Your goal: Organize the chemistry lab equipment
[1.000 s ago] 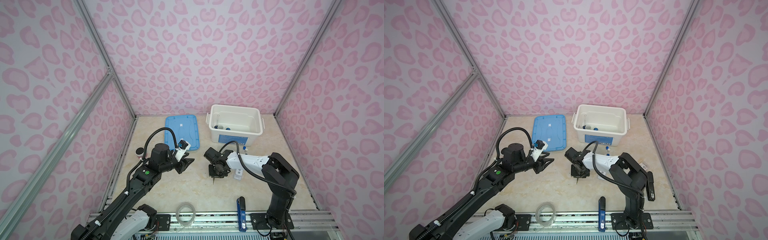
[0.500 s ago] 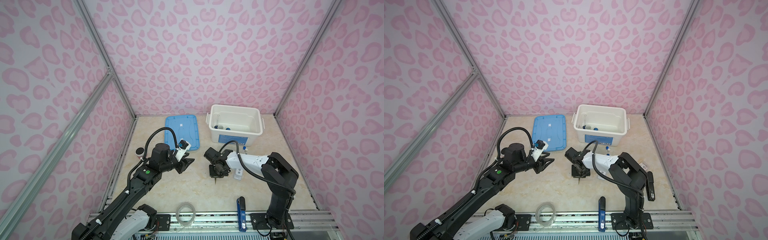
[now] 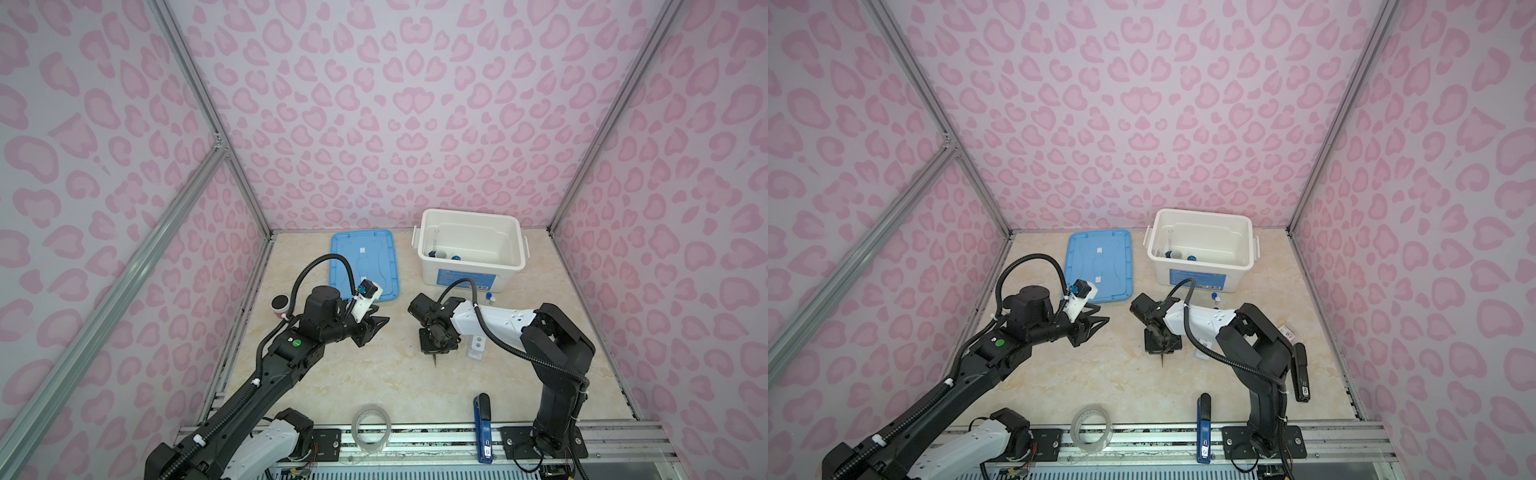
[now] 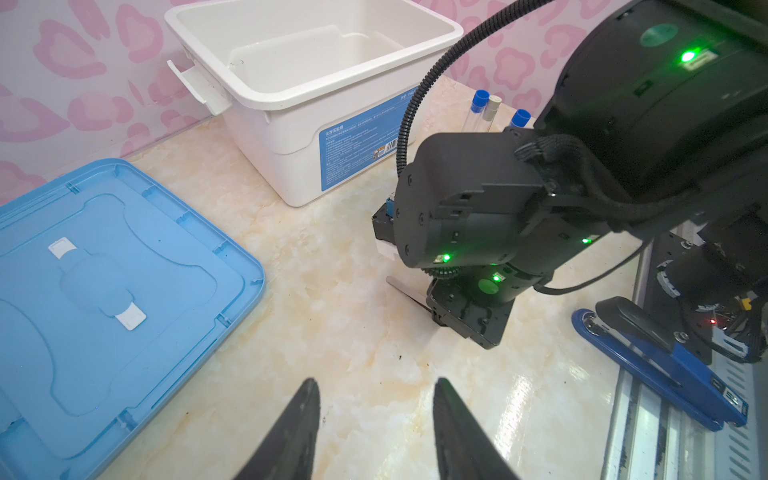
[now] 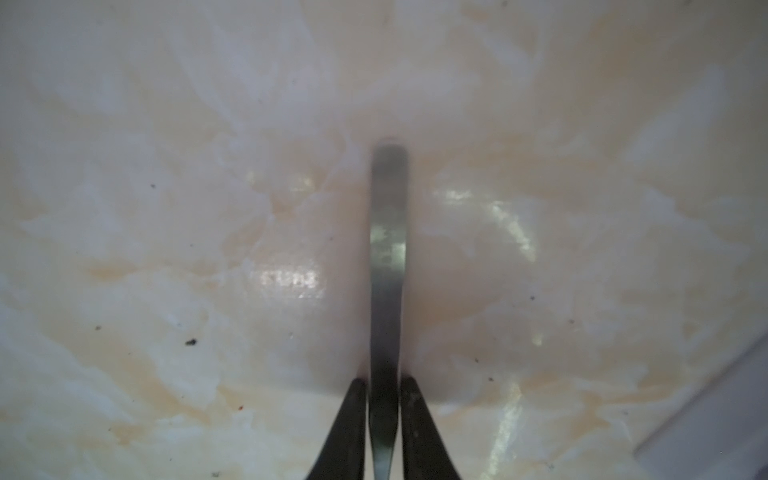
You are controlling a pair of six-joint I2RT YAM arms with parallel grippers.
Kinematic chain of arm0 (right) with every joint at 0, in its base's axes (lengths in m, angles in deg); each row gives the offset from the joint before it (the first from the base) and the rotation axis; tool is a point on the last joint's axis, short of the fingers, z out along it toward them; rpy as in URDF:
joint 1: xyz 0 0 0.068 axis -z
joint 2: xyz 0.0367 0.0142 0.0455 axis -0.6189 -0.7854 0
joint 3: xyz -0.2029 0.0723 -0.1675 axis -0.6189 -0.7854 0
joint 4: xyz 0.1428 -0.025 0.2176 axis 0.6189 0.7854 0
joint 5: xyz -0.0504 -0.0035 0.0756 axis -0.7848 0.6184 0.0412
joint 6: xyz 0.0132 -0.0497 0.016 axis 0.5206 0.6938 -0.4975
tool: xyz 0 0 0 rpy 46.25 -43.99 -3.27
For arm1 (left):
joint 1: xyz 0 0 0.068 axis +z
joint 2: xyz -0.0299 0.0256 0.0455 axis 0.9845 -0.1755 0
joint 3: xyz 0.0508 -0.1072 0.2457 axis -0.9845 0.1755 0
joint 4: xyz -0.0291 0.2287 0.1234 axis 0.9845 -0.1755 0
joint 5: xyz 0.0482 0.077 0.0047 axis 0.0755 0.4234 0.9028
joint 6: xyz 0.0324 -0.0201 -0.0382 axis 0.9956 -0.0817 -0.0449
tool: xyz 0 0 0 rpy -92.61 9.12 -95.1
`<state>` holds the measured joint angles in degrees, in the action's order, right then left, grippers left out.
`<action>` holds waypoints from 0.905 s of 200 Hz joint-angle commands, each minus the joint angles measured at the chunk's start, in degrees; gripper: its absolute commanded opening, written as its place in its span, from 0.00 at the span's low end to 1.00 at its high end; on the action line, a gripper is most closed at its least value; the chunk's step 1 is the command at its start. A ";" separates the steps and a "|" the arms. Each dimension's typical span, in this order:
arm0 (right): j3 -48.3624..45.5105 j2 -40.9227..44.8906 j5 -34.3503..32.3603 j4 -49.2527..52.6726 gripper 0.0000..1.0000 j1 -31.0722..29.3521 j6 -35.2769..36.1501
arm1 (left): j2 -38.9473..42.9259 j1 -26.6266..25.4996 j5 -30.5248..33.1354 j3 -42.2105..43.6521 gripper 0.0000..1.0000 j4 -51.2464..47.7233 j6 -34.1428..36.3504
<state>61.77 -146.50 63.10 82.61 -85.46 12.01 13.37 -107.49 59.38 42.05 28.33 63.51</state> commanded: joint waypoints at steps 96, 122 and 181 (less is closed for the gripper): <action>-0.95 -1.20 -1.35 1.42 0.16 0.07 0.57 | -0.26 0.06 -0.49 -0.28 0.47 1.59 0.22; -0.50 -0.82 -1.51 1.66 0.14 0.05 0.88 | -0.22 0.06 -0.51 -0.28 0.47 1.55 0.15; 2.16 1.00 -2.98 3.97 0.12 0.94 3.09 | -0.08 0.08 -0.34 -0.28 0.47 1.60 0.10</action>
<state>62.78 -146.26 61.79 84.63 -84.94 13.50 13.27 -107.40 59.38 42.05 28.68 63.51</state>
